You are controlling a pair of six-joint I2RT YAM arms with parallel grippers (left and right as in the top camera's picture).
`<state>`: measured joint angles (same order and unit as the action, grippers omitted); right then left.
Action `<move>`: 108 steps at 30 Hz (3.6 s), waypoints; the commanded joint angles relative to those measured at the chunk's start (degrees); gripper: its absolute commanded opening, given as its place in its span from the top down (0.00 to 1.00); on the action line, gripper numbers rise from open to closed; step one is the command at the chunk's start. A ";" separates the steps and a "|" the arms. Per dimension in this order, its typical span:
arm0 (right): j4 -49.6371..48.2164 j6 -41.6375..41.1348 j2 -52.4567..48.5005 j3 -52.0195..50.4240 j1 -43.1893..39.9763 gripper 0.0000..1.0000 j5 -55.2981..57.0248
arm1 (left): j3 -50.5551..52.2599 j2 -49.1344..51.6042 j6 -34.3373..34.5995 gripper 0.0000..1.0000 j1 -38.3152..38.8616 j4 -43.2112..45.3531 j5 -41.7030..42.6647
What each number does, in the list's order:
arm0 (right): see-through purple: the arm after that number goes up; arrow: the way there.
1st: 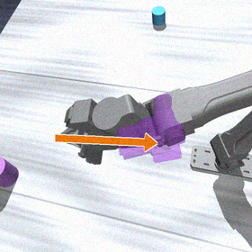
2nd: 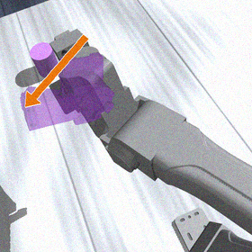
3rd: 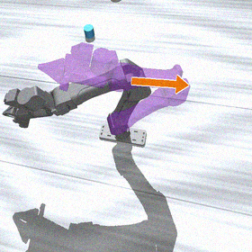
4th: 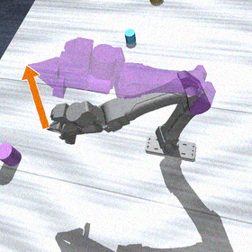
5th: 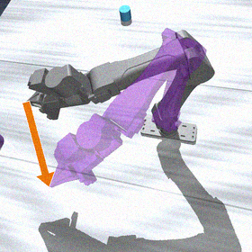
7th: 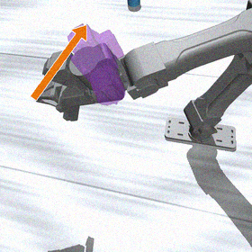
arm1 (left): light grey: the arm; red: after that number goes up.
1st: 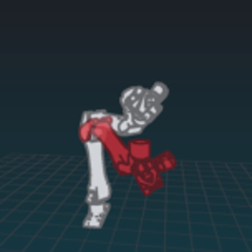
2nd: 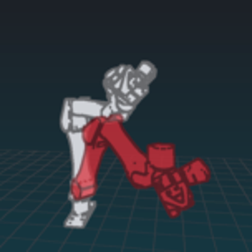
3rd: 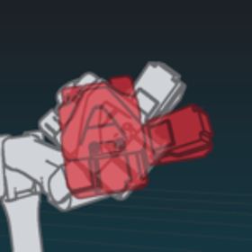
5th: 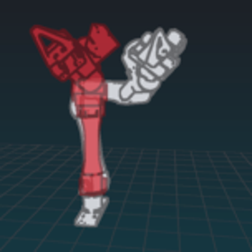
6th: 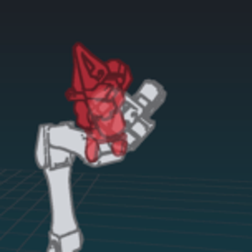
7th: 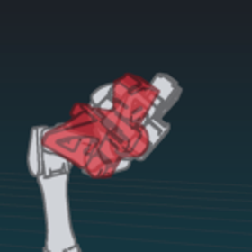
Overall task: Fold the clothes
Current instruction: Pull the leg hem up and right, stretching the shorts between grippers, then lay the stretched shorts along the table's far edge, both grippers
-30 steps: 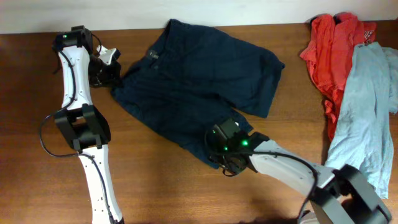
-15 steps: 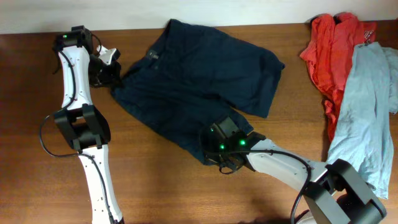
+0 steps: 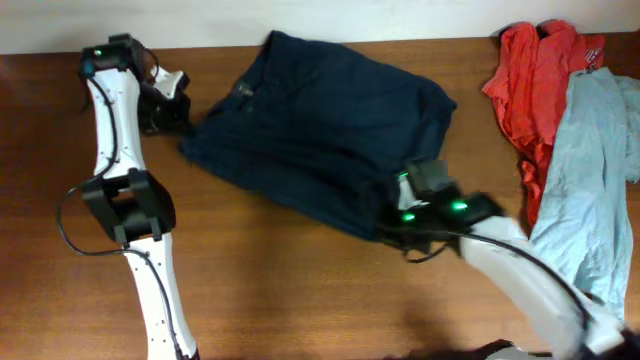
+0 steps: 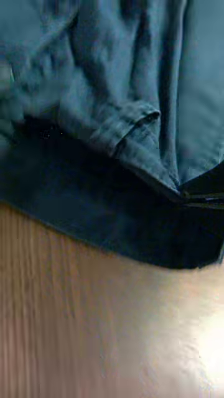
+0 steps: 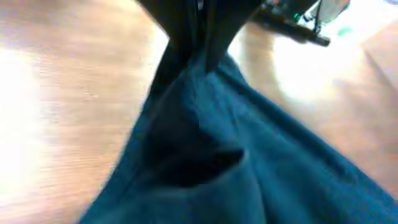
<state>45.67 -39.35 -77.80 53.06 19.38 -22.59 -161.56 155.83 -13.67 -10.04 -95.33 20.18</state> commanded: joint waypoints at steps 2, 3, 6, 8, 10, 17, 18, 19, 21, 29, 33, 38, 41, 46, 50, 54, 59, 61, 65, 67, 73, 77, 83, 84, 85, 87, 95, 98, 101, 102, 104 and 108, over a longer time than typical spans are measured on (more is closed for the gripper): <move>9.35 10.56 5.53 3.56 -8.26 0.96 -0.02 | -1.38 -9.40 0.72 1.00 -0.61 -1.03 -7.91; 11.74 12.48 6.14 4.66 -10.23 0.96 -0.42 | -1.38 -10.25 1.33 1.00 -0.61 -1.40 -8.92; 17.57 17.97 6.69 8.41 -15.10 0.96 -2.91 | -1.38 -12.28 3.98 1.00 -0.61 -1.40 -10.14; 20.87 20.87 6.62 11.28 -17.46 0.96 -4.02 | -1.38 -13.33 5.84 1.00 -0.61 -1.40 -10.05; 23.41 22.75 6.62 13.79 -18.95 0.96 -4.00 | -1.36 -14.19 7.04 1.00 -0.59 -1.40 -9.94; 29.55 27.19 6.62 21.86 -22.38 0.96 -3.69 | -1.36 -18.64 7.67 1.00 -0.11 -1.40 -9.51; 29.83 27.21 6.62 22.53 -22.51 0.96 -3.78 | -1.36 -19.41 7.65 1.00 -0.07 -1.40 -9.53; 29.81 27.61 6.62 22.69 -22.51 0.96 -3.78 | -1.36 -20.24 7.65 1.00 -0.07 -1.40 -9.53; 29.92 27.58 6.62 22.71 -22.51 0.96 -3.76 | -1.36 -21.77 7.65 1.00 -0.07 -1.40 -9.53; 32.26 29.57 6.64 22.73 -22.51 0.96 -3.78 | -1.16 -29.24 7.67 1.00 0.04 -1.38 -9.51; 32.39 30.49 6.62 22.73 -22.51 0.96 -3.78 | 0.83 -31.61 7.65 1.00 0.96 -1.38 -9.77; 33.29 31.69 6.62 22.71 -22.45 0.96 -3.76 | 7.08 -32.65 7.65 1.00 3.41 -1.40 -12.15; 33.90 31.89 6.60 22.71 -22.34 0.96 -3.80 | 10.84 -33.29 7.65 1.00 4.76 -1.38 -13.77; 32.92 33.68 6.27 22.71 -22.34 0.96 -3.85 | 15.32 -35.01 8.39 1.00 6.25 -1.38 -18.14; 27.23 36.24 4.22 22.71 -22.34 0.96 -3.26 | 15.91 -35.54 9.99 1.00 6.29 -1.38 -18.34; 17.90 37.88 -0.55 22.71 -22.34 0.96 -2.38 | 16.24 -35.54 10.69 1.00 6.29 -0.94 -18.71; 4.72 37.88 -9.22 22.71 -22.29 0.96 -2.40 | 16.41 -35.52 11.58 1.00 6.29 3.08 -21.11; 0.94 37.94 -12.63 22.71 -22.05 0.96 -2.49 | 17.11 -35.52 11.96 0.99 6.29 5.68 -21.09; -5.64 39.39 -17.79 22.73 -20.81 0.96 -4.04 | 19.93 -35.26 12.94 1.00 6.29 10.84 -21.49; -8.17 39.39 -19.26 22.71 -19.80 0.96 -4.00 | 22.25 -34.91 13.09 0.99 6.27 13.09 -21.99; -14.69 42.14 -20.09 22.73 -15.96 0.96 -3.74 | 32.85 -34.64 13.05 1.00 6.25 22.12 -23.26; -18.29 42.10 -20.09 22.73 -14.32 0.96 0.20 | 38.05 -34.64 13.07 0.99 6.25 29.57 -23.21; -25.31 42.07 -20.09 22.71 -13.33 0.96 11.08 | 39.80 -34.64 13.05 1.00 6.32 39.98 -23.02; -26.53 42.05 -20.09 22.71 -13.33 0.96 12.11 | 39.80 -34.64 13.07 1.00 6.32 41.18 -23.02; -27.78 42.07 -20.09 22.71 -13.33 0.96 13.03 | 39.80 -34.64 13.07 0.99 6.32 42.62 -23.02; -31.65 42.05 -20.33 22.71 -13.33 0.96 14.29 | 39.80 -34.42 13.05 0.99 6.32 45.86 -23.02; -40.02 42.03 -25.40 22.71 -12.61 0.83 14.29 | 39.80 -29.40 13.05 0.99 6.32 49.92 -22.99; -41.27 42.12 -27.96 22.71 -12.26 0.85 14.29 | 39.80 -26.49 13.05 1.00 6.32 49.94 -23.02; -43.32 42.12 -29.07 22.71 -12.26 0.87 14.29 | 39.80 -24.28 13.05 1.00 6.32 50.21 -23.02; -44.24 42.12 -29.09 22.71 -12.26 0.87 14.29 | 39.80 -23.74 13.05 0.99 6.29 50.64 -23.02; -46.56 42.12 -29.09 22.73 -12.26 0.86 14.29 | 39.80 -23.28 13.05 1.00 6.32 51.78 -23.02; -48.52 42.12 -29.09 22.73 -12.26 0.86 14.27 | 39.80 -23.17 13.05 1.00 6.32 54.93 -23.02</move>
<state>-2.44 2.63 -107.37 75.11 6.66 -9.02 -121.38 133.16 -0.99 -3.44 -42.57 -2.42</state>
